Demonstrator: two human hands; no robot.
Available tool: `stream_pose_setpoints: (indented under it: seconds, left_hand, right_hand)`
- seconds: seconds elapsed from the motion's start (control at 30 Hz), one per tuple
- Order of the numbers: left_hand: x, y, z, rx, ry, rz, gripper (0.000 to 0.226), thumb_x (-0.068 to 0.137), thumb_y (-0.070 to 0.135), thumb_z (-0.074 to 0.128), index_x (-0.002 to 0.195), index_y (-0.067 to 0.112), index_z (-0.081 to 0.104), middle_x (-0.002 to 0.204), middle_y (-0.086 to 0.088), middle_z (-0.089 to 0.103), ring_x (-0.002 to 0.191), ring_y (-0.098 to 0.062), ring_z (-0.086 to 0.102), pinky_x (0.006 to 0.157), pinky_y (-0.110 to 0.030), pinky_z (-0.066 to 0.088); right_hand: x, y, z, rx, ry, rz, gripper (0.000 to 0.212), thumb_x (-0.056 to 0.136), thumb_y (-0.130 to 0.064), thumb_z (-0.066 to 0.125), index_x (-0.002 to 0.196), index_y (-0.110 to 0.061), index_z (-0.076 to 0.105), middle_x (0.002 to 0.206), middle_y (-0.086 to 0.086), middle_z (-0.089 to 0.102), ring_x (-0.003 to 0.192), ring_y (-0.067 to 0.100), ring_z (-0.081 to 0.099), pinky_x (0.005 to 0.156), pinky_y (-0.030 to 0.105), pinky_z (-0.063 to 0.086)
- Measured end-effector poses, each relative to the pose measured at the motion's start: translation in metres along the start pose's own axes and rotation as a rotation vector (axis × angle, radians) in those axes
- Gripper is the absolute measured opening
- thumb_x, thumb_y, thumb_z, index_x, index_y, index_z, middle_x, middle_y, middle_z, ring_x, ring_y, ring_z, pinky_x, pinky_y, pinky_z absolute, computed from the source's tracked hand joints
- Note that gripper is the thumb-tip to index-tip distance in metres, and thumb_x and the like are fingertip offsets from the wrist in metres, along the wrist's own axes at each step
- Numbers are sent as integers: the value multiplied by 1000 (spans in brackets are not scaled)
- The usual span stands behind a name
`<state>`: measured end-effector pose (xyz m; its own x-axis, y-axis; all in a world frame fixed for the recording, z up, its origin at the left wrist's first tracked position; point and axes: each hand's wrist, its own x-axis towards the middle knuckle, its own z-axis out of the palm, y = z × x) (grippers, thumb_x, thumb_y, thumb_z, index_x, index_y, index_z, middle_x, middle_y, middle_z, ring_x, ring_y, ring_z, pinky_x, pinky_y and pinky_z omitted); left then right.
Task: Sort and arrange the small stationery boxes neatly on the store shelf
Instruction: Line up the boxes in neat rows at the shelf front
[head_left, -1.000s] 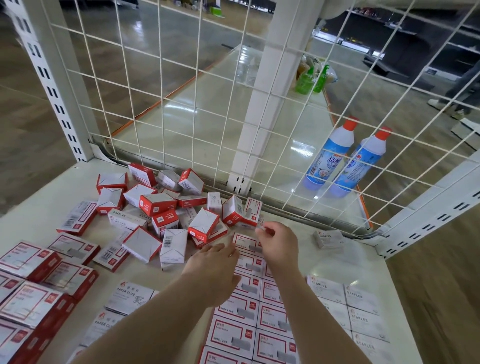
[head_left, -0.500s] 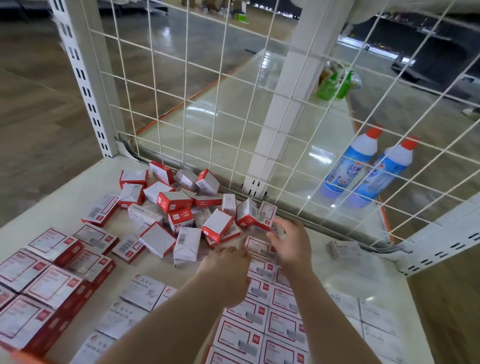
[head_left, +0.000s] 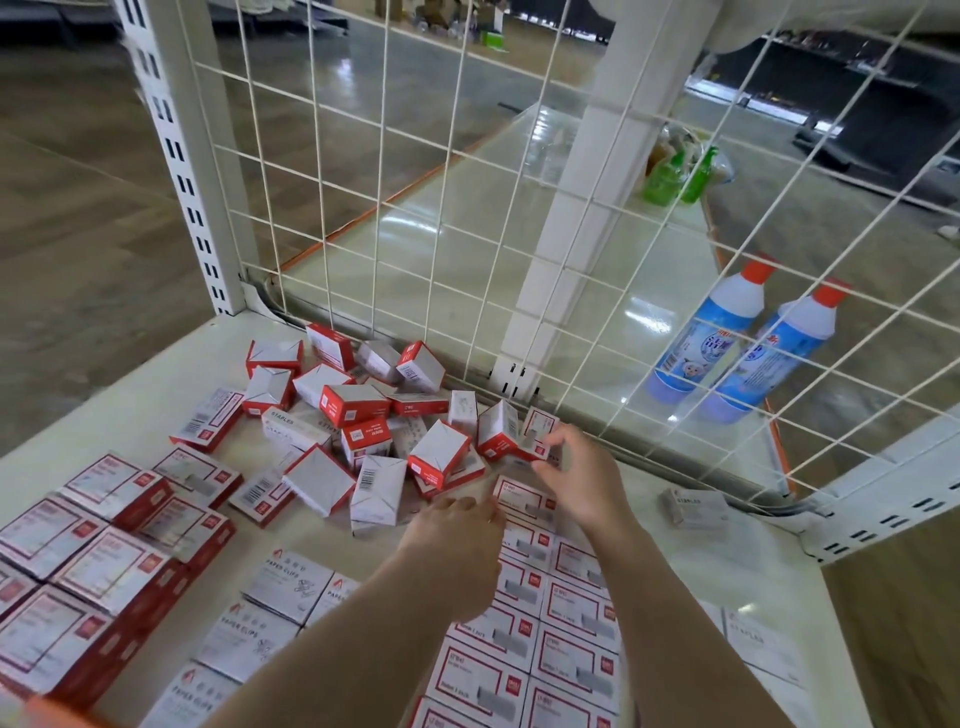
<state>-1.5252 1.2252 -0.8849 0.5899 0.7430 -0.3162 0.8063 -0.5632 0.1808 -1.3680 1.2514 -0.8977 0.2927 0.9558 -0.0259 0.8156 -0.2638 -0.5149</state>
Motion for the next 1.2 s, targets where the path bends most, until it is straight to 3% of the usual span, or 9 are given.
stream_pose_setpoints:
  seconds: [0.17,0.43,0.5,0.63,0.77,0.87,1.0,1.1,1.2]
  left_hand:
    - [1,-1,2,-15,26,5,52,93,22,50,141,17,31,142,-1,38,130,-22,36,107,-39,31]
    - [5,-2,3,-43,20,-11,46,91,25,53,135,20,40,133,0,48,121,-22,44,99,-38,39]
    - [6,-2,5,-45,20,-18,45,90,24,54,134,20,41,131,0,49,119,-21,45,97,-37,40]
    - [8,-2,7,-38,31,-18,46,90,23,53,134,20,40,132,0,49,120,-22,45,98,-37,40]
    - [6,-3,6,-29,14,-6,51,90,23,53,138,20,36,137,-1,44,125,-23,41,102,-40,37]
    - [6,-3,3,-5,-30,-2,52,90,25,54,139,20,35,140,-1,42,127,-23,40,102,-41,38]
    - [9,-1,-9,-8,-71,-11,48,88,25,55,135,22,42,136,-1,47,123,-23,44,100,-41,39]
    - [1,0,-13,-129,-38,-19,43,90,20,52,133,22,45,134,0,49,122,-20,46,100,-38,40]
    - [-11,-3,-16,-265,28,-69,35,94,17,47,128,21,48,128,1,53,114,-17,52,91,-30,44]
  right_hand:
    - [5,-1,-6,16,-37,-4,48,83,-21,66,128,-18,48,125,-3,55,110,13,51,85,21,34]
    - [7,1,-12,84,-115,29,35,85,-26,64,115,-14,52,134,0,49,120,19,47,86,26,34]
    - [8,0,-14,95,-137,38,33,85,-24,65,114,-15,51,135,-1,48,116,18,49,83,26,35]
    - [9,0,-15,104,-116,49,37,79,-21,71,111,-20,50,122,-3,54,94,7,45,61,14,32]
    - [-3,0,-18,96,-36,71,55,75,-19,75,123,-19,47,122,-1,53,97,7,43,79,20,33]
    - [-15,0,-27,49,7,91,60,75,-22,76,126,-14,47,124,3,52,111,16,48,88,26,34]
    - [-37,-8,-40,60,-19,78,51,78,-28,73,118,-5,52,114,9,54,110,25,50,80,28,37]
    - [-53,-9,-42,84,-31,74,55,77,-30,72,123,-11,50,106,1,49,102,18,50,63,17,31]
    - [-65,-7,-40,118,-16,87,69,72,-34,75,132,-18,45,119,-4,47,100,4,38,79,16,27]
